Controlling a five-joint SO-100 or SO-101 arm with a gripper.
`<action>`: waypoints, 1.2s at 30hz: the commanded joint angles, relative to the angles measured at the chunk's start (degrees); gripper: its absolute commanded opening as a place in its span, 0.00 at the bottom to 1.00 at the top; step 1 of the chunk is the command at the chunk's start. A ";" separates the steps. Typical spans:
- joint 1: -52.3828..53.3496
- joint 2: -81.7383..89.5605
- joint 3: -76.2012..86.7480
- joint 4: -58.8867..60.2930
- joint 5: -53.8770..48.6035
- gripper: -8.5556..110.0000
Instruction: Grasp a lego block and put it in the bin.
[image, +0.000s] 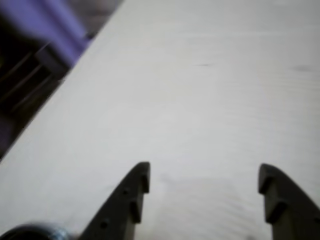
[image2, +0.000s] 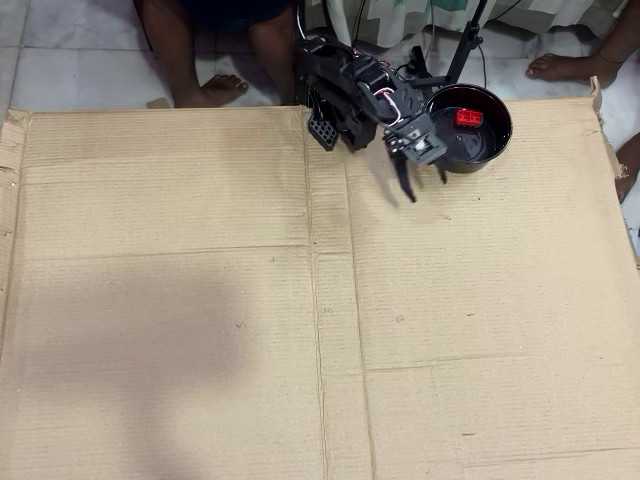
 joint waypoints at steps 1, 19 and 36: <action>7.91 0.44 0.97 -0.53 0.26 0.28; 27.33 0.44 5.45 0.35 -0.53 0.27; 27.25 0.53 5.45 3.08 -2.72 0.07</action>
